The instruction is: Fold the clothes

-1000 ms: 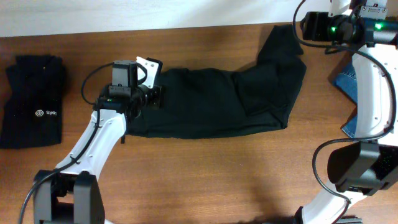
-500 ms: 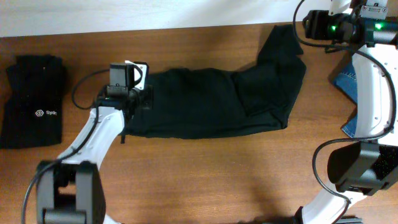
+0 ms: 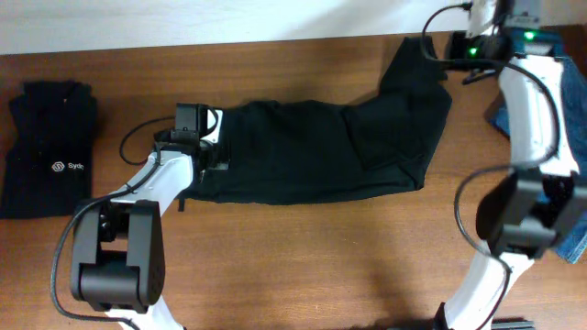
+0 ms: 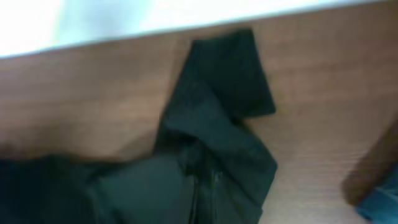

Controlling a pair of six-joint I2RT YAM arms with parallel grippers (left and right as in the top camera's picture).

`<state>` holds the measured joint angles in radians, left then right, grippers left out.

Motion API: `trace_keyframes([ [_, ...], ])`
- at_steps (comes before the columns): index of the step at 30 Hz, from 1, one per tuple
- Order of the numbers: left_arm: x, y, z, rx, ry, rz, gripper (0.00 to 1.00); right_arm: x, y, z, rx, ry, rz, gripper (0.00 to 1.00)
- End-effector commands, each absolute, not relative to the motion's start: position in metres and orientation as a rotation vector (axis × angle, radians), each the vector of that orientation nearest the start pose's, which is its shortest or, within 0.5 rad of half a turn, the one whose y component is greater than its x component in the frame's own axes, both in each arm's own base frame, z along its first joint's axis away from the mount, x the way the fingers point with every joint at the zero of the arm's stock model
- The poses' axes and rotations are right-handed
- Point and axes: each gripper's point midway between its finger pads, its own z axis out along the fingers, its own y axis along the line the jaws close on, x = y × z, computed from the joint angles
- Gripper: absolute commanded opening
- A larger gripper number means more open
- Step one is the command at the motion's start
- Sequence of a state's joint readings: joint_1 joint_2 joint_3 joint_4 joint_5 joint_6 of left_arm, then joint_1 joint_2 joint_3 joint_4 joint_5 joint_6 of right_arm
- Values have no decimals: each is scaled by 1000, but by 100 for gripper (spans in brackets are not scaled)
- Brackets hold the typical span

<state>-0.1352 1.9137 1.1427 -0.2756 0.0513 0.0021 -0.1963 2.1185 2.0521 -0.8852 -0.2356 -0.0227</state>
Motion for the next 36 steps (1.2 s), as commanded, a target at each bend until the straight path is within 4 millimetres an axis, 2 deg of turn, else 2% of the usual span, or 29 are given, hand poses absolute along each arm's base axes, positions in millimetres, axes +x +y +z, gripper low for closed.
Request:
trace_keyframes([
  [1,443,-68,11,182,2639,-106,1,553,-56,157,138,2531,278,4],
  [6,434,-67,-2,184,2693,-103,1,564,-36,114,115,2580,348,4],
  [11,433,-66,-4,185,2700,-102,1,573,-29,76,158,2616,357,4],
  [15,430,-66,-6,185,2714,-101,1,575,-45,40,345,2656,275,4],
  [19,426,-65,-7,184,2731,-97,1,577,-63,18,450,2659,147,4],
  [22,424,-62,-9,174,2742,-75,1,574,-71,9,467,2675,84,4],
  [26,424,-61,-9,173,2743,-67,1,553,-87,-8,565,2744,-43,4],
  [29,423,-57,-12,162,2749,-38,1,535,-99,-14,626,2798,-98,4],
  [36,417,-54,-31,91,2800,-36,1,464,-135,-20,956,2950,-260,4],
])
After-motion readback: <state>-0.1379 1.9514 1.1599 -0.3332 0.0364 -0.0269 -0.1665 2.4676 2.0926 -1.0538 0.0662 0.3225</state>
